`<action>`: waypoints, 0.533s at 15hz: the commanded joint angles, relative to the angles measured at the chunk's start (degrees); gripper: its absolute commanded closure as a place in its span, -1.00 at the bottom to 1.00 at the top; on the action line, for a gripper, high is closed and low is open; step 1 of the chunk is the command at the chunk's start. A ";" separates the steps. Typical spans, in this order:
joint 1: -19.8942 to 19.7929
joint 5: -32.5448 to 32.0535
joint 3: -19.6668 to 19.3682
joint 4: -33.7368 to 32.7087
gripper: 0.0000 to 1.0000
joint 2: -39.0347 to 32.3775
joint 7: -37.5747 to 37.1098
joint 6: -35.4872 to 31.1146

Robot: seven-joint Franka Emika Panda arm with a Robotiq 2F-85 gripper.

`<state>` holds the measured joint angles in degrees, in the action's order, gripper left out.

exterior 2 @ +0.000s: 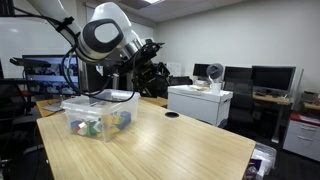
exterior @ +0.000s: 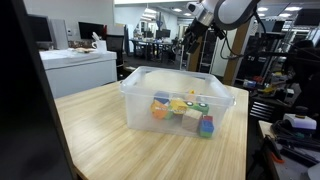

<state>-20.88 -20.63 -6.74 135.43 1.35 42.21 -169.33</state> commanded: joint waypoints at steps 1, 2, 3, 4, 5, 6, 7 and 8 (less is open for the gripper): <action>-2.70 -12.08 0.70 -7.88 -1.00 -0.04 -15.61 11.58; -2.44 -14.45 1.33 -10.04 -1.00 0.01 -20.36 16.36; 1.62 -16.24 -1.57 -11.85 -1.00 -0.12 -24.45 20.82; 3.05 -18.08 -1.06 -13.61 -1.00 -0.46 -29.61 26.26; 4.65 -19.00 -0.59 -14.54 -1.00 -0.80 -33.75 30.73; 6.30 -17.83 -0.19 -15.70 -1.00 -1.21 -36.10 35.83; 7.79 -15.77 0.02 -16.75 -1.00 -1.76 -38.06 40.13; 9.23 -11.86 0.08 -18.13 -1.00 -2.44 -38.18 44.59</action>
<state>-14.55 -36.93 -6.84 120.58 0.87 7.65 -133.63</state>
